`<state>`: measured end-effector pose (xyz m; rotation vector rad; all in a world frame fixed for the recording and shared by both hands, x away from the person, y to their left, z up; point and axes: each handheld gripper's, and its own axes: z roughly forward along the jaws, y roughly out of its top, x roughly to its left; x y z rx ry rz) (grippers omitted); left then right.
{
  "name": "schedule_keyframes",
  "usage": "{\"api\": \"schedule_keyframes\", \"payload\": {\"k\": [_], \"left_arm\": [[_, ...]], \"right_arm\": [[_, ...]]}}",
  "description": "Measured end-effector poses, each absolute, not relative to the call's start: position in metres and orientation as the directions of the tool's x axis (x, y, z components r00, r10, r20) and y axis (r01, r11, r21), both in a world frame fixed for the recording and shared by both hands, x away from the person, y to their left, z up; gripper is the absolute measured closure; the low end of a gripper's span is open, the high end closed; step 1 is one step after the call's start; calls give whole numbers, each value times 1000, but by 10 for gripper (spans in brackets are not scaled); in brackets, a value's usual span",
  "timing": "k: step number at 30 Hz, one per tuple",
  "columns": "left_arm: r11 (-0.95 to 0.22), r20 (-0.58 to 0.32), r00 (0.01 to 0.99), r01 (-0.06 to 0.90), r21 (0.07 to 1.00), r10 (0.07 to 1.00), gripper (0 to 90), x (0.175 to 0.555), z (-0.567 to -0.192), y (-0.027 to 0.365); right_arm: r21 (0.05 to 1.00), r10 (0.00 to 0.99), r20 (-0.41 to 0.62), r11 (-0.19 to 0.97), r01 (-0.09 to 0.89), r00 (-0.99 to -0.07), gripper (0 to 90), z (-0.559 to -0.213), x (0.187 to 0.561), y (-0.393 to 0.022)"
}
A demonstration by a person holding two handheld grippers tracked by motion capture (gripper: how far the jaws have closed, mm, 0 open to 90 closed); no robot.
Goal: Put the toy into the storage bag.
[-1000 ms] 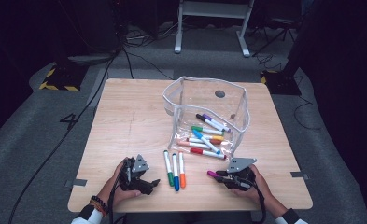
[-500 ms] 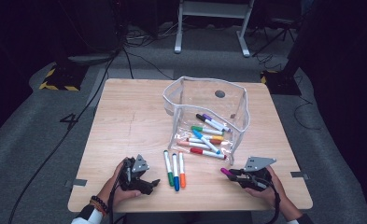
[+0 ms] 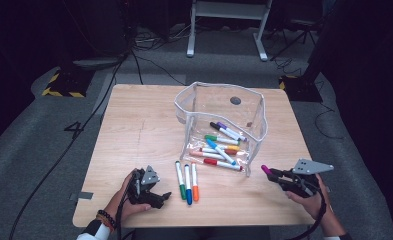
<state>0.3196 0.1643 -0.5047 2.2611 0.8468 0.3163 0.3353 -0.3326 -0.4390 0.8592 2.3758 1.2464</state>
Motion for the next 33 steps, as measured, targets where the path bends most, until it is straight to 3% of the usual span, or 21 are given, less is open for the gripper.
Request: {"api": "schedule_keyframes", "payload": {"k": [8,15,25,33], "left_arm": [[-548,-14,757,485,682,653,101,320,-505,164],[-549,-14,758,484,682,652,101,320,-505,164],[-549,-14,759,483,682,651,100,320,-505,164],[-548,-14,759,484,682,651,101,320,-505,164]], "right_arm": [[867,685,-56,394,305,-726,744,-383,355,-355],[877,681,-108,409,254,-724,745,-336,374,-350],[883,611,-165,442,160,-774,745,-276,406,-300],[854,545,-190,501,136,-817,744,-258,431,-246]]}}
